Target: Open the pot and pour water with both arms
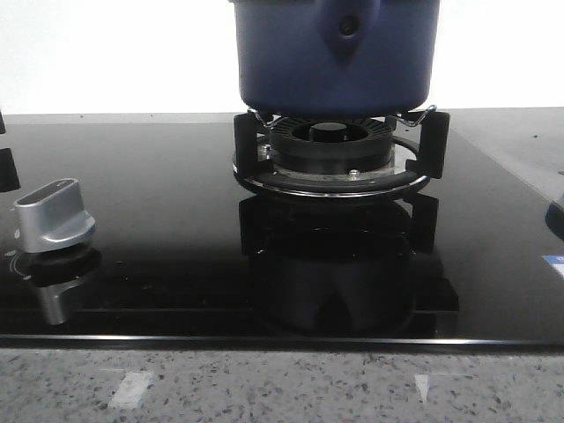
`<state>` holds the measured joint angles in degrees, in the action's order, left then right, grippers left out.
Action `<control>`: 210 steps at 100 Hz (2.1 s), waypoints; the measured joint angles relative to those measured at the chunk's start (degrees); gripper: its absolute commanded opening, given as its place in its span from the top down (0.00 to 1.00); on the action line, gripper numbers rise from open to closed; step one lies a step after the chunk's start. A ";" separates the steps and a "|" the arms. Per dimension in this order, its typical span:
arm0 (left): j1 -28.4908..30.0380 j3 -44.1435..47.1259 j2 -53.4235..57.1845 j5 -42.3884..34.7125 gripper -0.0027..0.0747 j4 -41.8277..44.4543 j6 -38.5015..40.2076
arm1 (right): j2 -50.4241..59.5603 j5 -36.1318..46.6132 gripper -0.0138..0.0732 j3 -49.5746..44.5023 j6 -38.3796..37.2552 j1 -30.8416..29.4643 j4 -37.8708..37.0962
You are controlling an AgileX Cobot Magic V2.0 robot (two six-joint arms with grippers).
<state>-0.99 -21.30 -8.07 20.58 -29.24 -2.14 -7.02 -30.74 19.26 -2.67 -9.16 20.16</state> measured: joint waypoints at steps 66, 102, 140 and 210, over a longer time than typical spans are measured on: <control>-6.28 -21.95 -26.96 14.29 0.98 -6.72 -24.13 | -21.68 -26.41 0.63 24.04 2.67 1.28 -6.17; -18.34 -27.30 -43.27 13.22 0.50 -29.77 -44.71 | -21.68 -24.65 0.44 24.27 3.15 3.11 -6.17; -24.60 -40.31 -65.46 6.36 0.46 -34.59 -63.05 | -21.68 -24.00 0.44 24.27 3.47 5.36 -6.17; -24.74 -55.07 -86.83 15.82 0.38 -63.69 -97.26 | -21.70 -23.72 0.44 24.27 3.47 5.36 -6.17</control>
<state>-25.73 -76.37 -94.90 36.40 -92.93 -99.41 -28.72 -54.46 43.53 0.80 -3.80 13.99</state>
